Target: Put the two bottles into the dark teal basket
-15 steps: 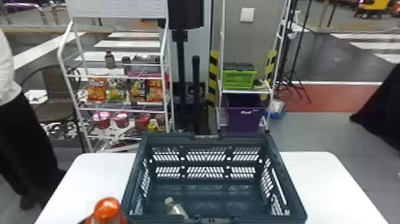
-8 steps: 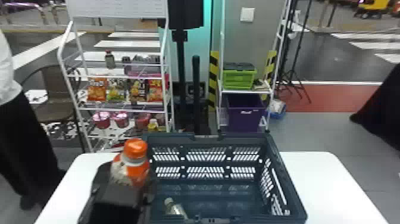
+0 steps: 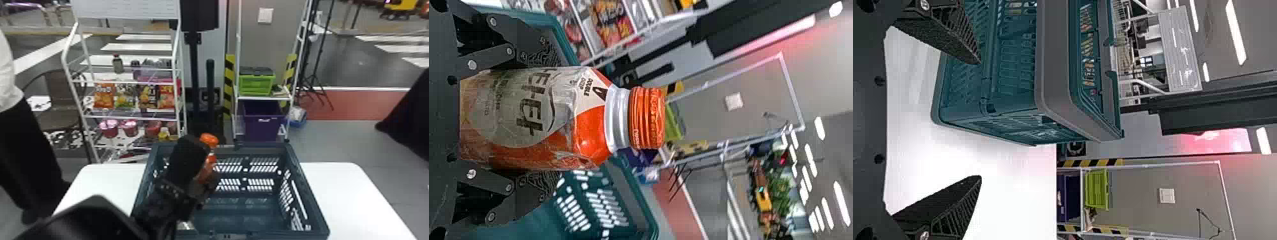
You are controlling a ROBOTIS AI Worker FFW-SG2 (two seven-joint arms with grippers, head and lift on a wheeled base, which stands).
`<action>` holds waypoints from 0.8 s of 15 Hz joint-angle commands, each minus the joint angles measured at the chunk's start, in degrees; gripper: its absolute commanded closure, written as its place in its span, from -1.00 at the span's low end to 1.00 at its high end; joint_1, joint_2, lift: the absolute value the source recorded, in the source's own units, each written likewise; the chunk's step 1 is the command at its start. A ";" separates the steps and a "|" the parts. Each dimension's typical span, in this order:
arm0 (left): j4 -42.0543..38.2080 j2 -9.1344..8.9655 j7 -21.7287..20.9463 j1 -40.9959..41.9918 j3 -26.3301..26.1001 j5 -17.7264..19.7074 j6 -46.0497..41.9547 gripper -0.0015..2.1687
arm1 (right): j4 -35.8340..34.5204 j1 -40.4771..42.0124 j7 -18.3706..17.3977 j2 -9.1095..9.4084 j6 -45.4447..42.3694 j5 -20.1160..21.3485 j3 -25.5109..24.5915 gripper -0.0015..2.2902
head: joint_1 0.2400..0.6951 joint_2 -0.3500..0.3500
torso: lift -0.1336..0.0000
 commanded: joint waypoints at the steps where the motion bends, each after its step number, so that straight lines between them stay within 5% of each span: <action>1: 5.82 -0.30 -4.71 -6.84 -0.87 2.33 6.43 0.98 | 0.13 0.93 0.00 0.05 -1.63 -0.06 -0.08 -0.94 | 0.14 0.00 | 1.00; 6: 19.79 -0.48 -17.89 -20.02 -7.19 2.86 16.45 0.98 | 0.49 2.95 0.27 0.05 -6.02 -0.24 0.01 -0.94 | 0.14 0.00 | 1.00; 12: 37.72 -6.10 -28.09 -27.93 -11.41 0.92 16.62 0.97 | 1.19 4.79 0.44 0.05 -11.12 -0.85 0.01 -0.94 | 0.14 0.00 | 1.00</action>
